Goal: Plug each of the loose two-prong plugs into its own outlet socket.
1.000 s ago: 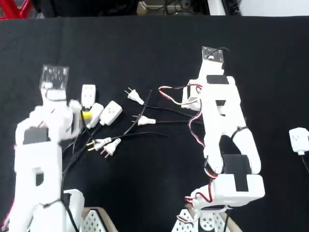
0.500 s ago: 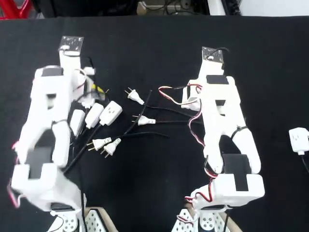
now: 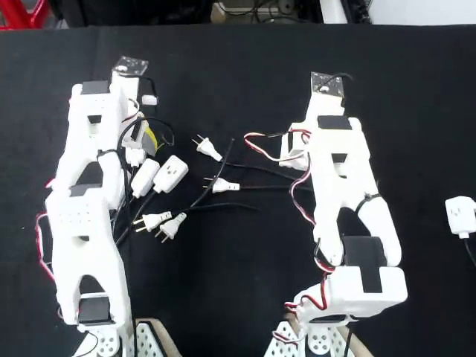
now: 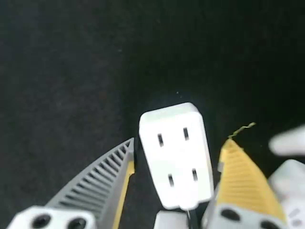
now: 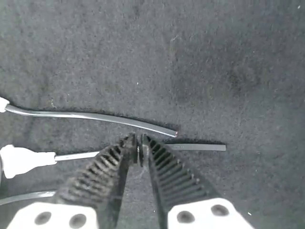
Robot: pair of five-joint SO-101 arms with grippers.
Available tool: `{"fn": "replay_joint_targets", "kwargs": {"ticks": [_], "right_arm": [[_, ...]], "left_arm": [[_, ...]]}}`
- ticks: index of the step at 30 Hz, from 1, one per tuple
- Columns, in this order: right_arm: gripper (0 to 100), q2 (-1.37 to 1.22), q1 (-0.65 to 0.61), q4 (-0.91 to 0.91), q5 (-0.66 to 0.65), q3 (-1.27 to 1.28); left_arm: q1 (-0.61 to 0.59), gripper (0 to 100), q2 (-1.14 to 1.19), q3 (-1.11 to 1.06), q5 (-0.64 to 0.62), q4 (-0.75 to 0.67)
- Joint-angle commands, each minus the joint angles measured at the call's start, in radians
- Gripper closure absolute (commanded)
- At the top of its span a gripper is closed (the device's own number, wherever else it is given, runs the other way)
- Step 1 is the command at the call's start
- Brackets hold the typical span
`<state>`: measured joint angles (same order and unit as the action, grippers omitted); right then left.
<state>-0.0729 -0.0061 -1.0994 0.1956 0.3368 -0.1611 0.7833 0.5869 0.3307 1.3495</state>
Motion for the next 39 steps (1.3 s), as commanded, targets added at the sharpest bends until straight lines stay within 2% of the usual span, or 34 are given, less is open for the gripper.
{"fn": "replay_joint_targets", "kwargs": {"ticks": [1,6,13,16,20,24,28,31,35,39], "right_arm": [[98.7,0.004,0.02,0.012,0.005,-0.051],[98.7,0.004,0.02,0.014,0.005,-0.05],[98.7,0.004,0.02,0.014,0.005,-0.05],[98.7,0.004,0.02,0.014,0.005,-0.05],[98.7,0.004,0.02,0.014,0.005,-0.05],[98.7,0.004,0.02,0.014,0.005,-0.05],[98.7,0.004,0.021,0.014,0.005,-0.05],[98.7,0.004,0.023,0.014,0.005,-0.05],[98.7,0.004,0.023,0.014,0.005,-0.05],[98.7,0.004,0.025,0.015,0.005,-0.051]], "left_arm": [[-0.018,74,0.069,0.163,0.018,0.034],[-0.018,75,0.123,0.231,0.014,0.034],[-0.018,96,0.124,0.24,0.012,0.057],[-0.018,96,0.124,0.285,0.012,0.132],[-0.018,97,0.124,0.437,0.014,0.258],[-0.018,97,0.124,0.713,0.014,0.4],[-0.031,97,0.123,0.929,0.012,0.413],[-0.042,97,0.112,1.001,0.012,0.413],[-0.065,97,0.003,0.911,0.012,0.414],[-0.056,97,-0.236,0.613,0.012,0.414]]}}
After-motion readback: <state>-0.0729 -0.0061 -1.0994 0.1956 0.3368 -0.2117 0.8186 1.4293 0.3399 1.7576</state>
